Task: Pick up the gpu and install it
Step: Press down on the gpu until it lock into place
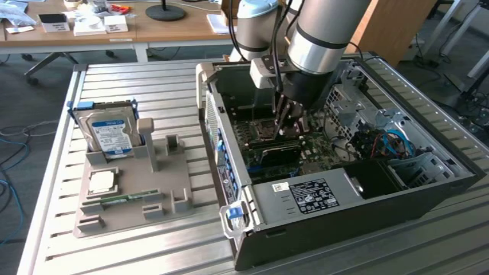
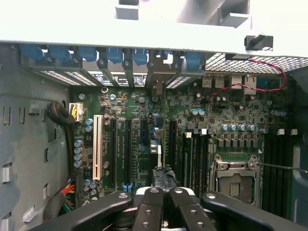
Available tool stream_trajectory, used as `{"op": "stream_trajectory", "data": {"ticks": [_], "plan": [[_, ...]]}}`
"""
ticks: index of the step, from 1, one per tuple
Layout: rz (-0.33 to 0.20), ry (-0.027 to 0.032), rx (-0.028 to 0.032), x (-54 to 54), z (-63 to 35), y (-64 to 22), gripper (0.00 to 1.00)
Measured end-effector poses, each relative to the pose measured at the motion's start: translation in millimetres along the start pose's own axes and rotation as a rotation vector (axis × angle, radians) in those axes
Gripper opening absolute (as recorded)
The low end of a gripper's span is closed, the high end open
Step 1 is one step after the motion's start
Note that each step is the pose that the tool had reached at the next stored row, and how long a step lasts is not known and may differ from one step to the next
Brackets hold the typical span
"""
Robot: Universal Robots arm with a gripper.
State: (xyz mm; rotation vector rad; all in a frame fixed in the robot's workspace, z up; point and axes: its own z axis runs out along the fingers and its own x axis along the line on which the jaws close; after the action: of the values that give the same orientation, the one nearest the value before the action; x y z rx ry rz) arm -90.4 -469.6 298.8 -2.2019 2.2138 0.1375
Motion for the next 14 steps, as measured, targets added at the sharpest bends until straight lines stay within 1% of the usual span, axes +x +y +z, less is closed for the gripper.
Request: {"op": "stream_trajectory", "data": {"ticks": [5, 8, 10, 11, 12, 14], "plan": [[0.000, 0.0000, 0.0000, -0.1, 0.0, 0.0, 0.11], [0.000, -0.0008, 0.0000, -2.3, 0.5, 0.0, 0.11], [0.000, -0.0044, 0.0000, -4.1, 1.1, -0.1, 0.11], [-0.001, -0.0082, 0.0000, -4.4, 1.4, -0.1, 0.11], [-0.001, -0.0106, 0.0001, -4.6, 2.3, -0.1, 0.11], [-0.001, -0.0106, -0.0001, -4.6, 5.6, -0.3, 0.11]]}}
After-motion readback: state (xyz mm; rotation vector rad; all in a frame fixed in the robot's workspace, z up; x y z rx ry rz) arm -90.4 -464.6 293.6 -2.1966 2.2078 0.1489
